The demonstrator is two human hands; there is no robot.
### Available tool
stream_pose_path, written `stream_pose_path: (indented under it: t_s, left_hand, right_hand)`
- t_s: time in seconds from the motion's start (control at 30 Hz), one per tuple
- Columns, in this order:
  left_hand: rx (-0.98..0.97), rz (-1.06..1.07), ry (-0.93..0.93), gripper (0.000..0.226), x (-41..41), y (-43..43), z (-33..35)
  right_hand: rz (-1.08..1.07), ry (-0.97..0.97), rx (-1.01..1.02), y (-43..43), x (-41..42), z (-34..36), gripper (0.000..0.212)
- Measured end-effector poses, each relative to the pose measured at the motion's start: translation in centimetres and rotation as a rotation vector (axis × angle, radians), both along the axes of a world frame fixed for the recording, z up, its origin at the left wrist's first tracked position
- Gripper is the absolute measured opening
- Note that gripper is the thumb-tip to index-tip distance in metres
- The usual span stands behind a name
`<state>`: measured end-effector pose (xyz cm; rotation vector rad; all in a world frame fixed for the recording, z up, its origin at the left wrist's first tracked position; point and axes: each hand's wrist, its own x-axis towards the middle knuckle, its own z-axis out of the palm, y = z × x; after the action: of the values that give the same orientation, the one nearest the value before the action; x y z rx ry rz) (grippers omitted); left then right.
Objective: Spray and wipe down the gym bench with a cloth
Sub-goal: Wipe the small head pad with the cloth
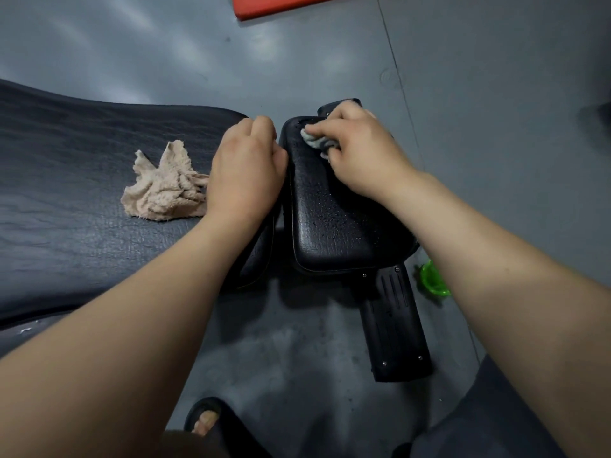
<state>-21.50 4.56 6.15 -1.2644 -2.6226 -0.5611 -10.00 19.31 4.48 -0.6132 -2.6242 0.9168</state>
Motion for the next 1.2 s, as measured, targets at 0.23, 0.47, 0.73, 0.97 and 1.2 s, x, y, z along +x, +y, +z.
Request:
stream_pose_path:
  t_s: [0.23,0.47,0.73,0.97,1.2]
  left_hand:
    - [0.000,-0.019,-0.006,0.019,-0.1,-0.1,0.0]
    - [-0.058,-0.016,-0.022,0.017,-0.3,0.0,0.2]
    - [-0.241,-0.030,0.173,0.017,-0.3,-1.8,1.2]
    - [-0.196,-0.008,0.165,0.017,-0.3,-2.2,0.4]
    - [-0.170,0.000,0.161,0.014,-0.2,-2.3,0.0]
  right_hand:
    - [0.361,-0.123,-0.142,-1.3,1.9,2.5,0.047]
    - [0.073,-0.040,0.018,-0.7,-0.4,0.6,0.046]
    - [-0.027,-0.044,0.060,-1.3,-2.8,0.5,0.046]
    - [0.310,-0.124,0.010,-1.4,-0.5,2.3,0.053]
    - [0.194,-0.080,0.112,-1.3,-1.2,1.3,0.052]
